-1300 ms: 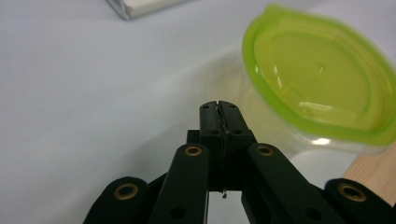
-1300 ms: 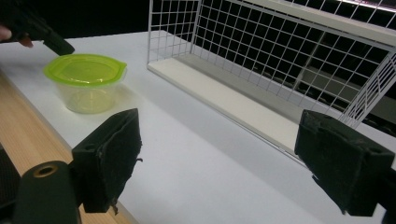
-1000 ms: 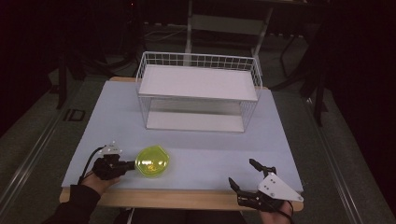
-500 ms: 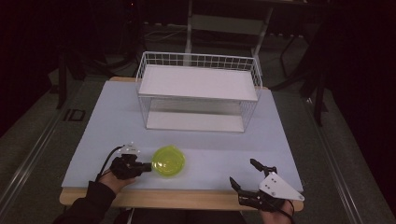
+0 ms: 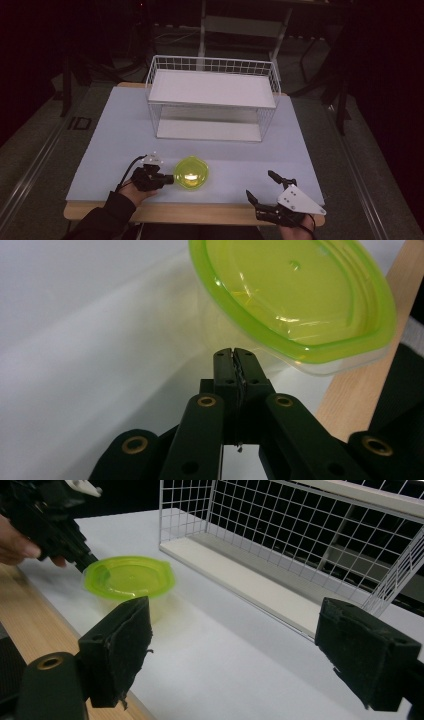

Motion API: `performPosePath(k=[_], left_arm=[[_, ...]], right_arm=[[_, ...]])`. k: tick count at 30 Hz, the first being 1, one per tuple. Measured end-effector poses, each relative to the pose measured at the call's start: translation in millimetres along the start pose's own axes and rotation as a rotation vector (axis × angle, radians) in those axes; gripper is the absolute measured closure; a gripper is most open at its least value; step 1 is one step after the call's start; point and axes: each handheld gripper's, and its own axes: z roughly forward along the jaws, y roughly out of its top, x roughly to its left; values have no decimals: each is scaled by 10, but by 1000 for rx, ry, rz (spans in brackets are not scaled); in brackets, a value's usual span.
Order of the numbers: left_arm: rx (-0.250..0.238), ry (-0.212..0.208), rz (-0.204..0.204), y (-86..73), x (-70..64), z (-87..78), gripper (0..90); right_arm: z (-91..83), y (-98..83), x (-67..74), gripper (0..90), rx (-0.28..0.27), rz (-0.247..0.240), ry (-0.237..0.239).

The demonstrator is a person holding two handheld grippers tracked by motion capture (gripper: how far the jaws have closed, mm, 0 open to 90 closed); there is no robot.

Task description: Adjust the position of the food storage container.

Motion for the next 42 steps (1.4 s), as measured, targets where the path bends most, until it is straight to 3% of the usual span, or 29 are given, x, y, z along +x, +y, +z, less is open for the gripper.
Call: performPosePath(k=[5, 17, 22, 30, 33, 38, 42], left_arm=[[-6, 11, -23, -24, -21, -25, 900], [31, -30, -3, 76, -162, 198, 900], [46, -50, 18, 184, -303, 358, 900], [64, -123, 68, 422, -647, 758, 900], [74, -126, 90, 451, -735, 796, 900], [75, -73, 75, 392, -642, 655, 900], [48, -23, 17, 369, -473, 580, 900]], right_arm=[[6, 2, 6, 149, 1, -2, 3], [-3, 7, 15, 149, 2, -5, 6], [-10, 9, 15, 149, -1, -1, 3], [-31, -5, -11, 149, -3, 3, -2], [-41, -13, -20, 149, -1, 5, -2], [-41, -18, -33, 149, 0, 9, 0], [-33, -13, -30, 149, 1, 5, 0]])
